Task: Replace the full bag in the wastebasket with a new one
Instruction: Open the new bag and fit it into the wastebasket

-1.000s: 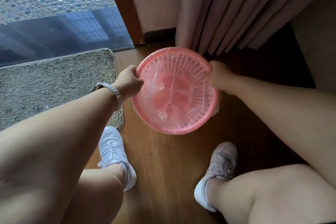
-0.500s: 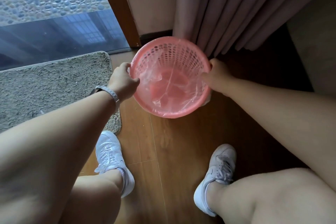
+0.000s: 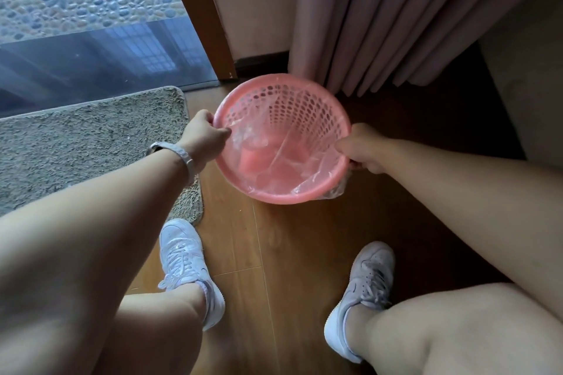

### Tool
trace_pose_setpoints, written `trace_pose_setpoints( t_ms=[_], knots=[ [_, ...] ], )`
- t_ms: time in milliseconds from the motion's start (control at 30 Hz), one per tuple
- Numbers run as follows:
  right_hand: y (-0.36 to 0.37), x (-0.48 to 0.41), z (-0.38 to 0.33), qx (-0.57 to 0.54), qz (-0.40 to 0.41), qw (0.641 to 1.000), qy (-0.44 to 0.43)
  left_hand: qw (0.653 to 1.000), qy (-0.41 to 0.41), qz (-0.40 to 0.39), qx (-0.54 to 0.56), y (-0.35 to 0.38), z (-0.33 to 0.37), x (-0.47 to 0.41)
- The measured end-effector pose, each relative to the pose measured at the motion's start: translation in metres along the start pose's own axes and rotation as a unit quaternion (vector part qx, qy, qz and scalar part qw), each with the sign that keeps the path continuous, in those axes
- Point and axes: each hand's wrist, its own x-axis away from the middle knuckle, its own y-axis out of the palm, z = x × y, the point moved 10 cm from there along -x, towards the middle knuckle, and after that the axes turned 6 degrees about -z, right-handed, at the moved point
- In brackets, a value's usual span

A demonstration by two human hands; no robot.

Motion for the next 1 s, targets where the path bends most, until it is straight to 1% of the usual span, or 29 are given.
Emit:
trace_pose_setpoints(
  t_ms=[133, 200, 267, 367, 433, 533, 600, 667, 733, 867, 1000],
  knots=[
    [-0.001, -0.002, 0.008, -0.007, -0.036, 0.999, 0.014, 0.997, 0.006, 0.001, 0.073, -0.002, 0.005, -0.008],
    [-0.002, -0.001, 0.013, 0.011, -0.052, 0.998, 0.025, 0.996, 0.008, -0.004, 0.091, 0.0, 0.007, -0.01],
    [-0.006, -0.001, 0.012, 0.042, -0.037, 0.998, 0.023, 0.997, 0.006, 0.004, 0.073, 0.0, 0.005, -0.009],
    [-0.015, -0.002, -0.002, 0.061, 0.03, 0.998, -0.019, 1.0, -0.011, -0.001, -0.008, 0.001, -0.003, -0.003],
    [-0.016, -0.003, -0.012, 0.051, 0.047, 0.997, -0.039, 0.998, -0.034, -0.034, -0.03, 0.006, -0.013, 0.005],
    [-0.009, -0.004, -0.017, 0.055, 0.03, 0.997, -0.033, 0.994, -0.058, -0.085, -0.036, 0.012, -0.03, 0.016],
    [-0.003, -0.006, -0.016, 0.064, 0.016, 0.997, -0.026, 0.987, -0.089, -0.134, -0.011, 0.02, -0.046, 0.022],
    [0.005, -0.006, -0.014, 0.063, 0.0, 0.998, -0.02, 0.975, -0.132, -0.172, 0.045, 0.03, -0.062, 0.03],
    [0.01, -0.006, -0.013, 0.041, -0.007, 0.999, -0.016, 0.972, -0.145, -0.157, 0.093, 0.033, -0.065, 0.032],
    [0.012, -0.006, -0.013, -0.017, 0.013, 1.0, -0.013, 0.98, -0.128, -0.08, 0.129, 0.024, -0.055, 0.022],
    [0.025, -0.007, -0.012, -0.108, 0.0, 0.994, 0.002, 0.979, -0.127, -0.057, 0.152, 0.029, -0.05, 0.018]
  ],
)
